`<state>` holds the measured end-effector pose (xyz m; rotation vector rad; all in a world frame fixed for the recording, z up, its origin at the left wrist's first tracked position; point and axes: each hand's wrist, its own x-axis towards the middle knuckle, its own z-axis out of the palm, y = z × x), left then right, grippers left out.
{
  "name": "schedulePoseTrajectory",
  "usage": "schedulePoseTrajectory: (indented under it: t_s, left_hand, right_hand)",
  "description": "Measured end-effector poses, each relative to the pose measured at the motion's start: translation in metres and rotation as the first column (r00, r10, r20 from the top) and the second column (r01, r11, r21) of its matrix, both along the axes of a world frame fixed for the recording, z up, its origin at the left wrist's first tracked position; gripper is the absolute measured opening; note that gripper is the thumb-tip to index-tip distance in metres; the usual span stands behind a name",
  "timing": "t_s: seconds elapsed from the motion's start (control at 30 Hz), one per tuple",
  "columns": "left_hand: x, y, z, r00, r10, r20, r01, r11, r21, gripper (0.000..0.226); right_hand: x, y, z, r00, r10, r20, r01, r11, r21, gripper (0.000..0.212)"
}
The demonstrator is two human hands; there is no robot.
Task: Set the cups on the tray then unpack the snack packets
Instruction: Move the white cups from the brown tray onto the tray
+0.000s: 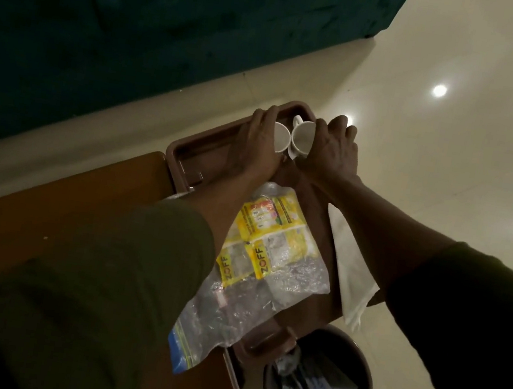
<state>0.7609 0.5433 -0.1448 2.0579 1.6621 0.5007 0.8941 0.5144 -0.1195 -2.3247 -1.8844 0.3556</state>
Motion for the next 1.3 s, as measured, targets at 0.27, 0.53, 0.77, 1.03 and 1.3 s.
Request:
schedulePoseTrajectory:
  t_s: [0.27, 0.53, 0.77, 1.03, 1.3]
  left_hand:
    - [-0.002, -0.014, 0.011, 1.0, -0.002, 0.007, 0.002, 1.0, -0.023, 0.044]
    - [-0.083, -0.057, 0.042, 0.991, 0.075, 0.107, -0.084, 0.993, 0.079, 0.055]
    - [-0.199, -0.131, 0.077, 0.95, 0.277, 0.144, -0.285, 0.958, 0.038, 0.059]
    - [-0.344, -0.253, 0.119, 0.895, 0.436, 0.092, -0.441, 0.896, 0.047, 0.058]
    - [-0.469, -0.351, 0.139, 0.776, 0.631, 0.012, -0.626, 0.766, 0.148, 0.048]
  right_hand:
    - [-0.003, -0.025, -0.001, 0.963, -0.048, -0.264, 0.062, 0.997, 0.045, 0.077]
    - [-0.047, -0.038, 0.039, 0.968, -0.016, -0.252, 0.059, 0.985, 0.161, 0.06]
    - [-0.151, -0.059, 0.072, 0.935, 0.115, -0.335, -0.052, 0.98, 0.191, 0.054]
    - [-0.317, -0.116, 0.09, 0.814, 0.375, -0.444, -0.318, 0.927, 0.2, 0.057]
    - [-0.466, -0.202, 0.102, 0.643, 0.568, -0.515, -0.593, 0.794, 0.134, 0.062]
